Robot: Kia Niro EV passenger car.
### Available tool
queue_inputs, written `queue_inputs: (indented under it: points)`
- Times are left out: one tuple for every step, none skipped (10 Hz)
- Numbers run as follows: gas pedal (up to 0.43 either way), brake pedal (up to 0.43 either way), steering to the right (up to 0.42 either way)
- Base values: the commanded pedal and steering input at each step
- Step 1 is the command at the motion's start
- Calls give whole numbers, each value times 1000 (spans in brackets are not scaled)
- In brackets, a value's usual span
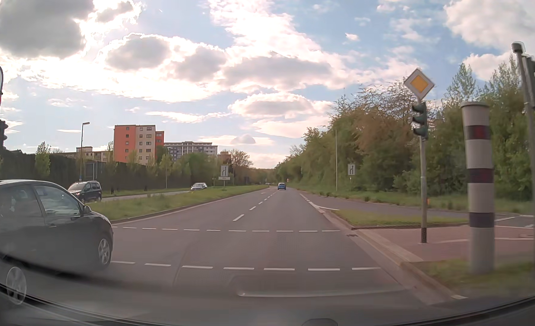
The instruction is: Follow the waypoints while adhering to traffic rules and regulations
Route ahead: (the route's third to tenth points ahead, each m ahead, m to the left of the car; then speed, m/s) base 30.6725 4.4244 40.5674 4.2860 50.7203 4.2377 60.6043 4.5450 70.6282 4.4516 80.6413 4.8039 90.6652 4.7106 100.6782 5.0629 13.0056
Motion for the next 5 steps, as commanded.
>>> queue_inputs:
  points:
    - [79, 0, -1]
    - [79, 0, -2]
    - [79, 0, -2]
    - [79, 0, -2]
    - [79, 0, -2]
